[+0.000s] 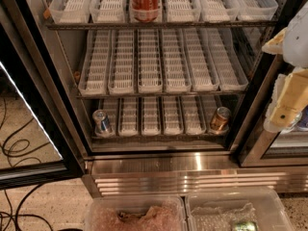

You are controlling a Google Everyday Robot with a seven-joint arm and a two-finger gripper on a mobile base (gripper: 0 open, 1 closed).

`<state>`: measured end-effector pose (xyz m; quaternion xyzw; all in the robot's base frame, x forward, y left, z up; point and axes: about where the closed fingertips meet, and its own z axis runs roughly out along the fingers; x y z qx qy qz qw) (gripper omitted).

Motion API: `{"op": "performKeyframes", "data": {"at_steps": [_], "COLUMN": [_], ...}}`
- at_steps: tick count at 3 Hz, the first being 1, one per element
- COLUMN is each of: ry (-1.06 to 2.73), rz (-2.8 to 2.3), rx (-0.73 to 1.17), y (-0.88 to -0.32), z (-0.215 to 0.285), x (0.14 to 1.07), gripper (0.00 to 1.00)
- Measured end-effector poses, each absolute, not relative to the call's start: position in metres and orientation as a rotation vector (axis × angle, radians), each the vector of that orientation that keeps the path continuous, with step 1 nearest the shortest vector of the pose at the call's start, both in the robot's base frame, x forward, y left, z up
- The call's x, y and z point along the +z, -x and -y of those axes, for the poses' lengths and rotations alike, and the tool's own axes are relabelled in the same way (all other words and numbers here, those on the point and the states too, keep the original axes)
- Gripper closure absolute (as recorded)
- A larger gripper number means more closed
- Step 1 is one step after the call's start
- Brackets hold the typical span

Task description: Pick orange can from bottom shelf of fridge

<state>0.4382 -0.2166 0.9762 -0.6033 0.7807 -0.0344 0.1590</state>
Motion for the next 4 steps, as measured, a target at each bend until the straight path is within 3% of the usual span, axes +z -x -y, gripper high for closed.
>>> {"op": "performKeyframes", "data": {"at_steps": [2, 4], "ry": [1.727, 1.663], "rz": [-2.235, -2.31], "rx": [-0.098, 0.091], "y": [-0.439, -0.438], "z": [0.215, 0.2], "x": [0.975, 0.946], "gripper": [0.0, 0.0]}}
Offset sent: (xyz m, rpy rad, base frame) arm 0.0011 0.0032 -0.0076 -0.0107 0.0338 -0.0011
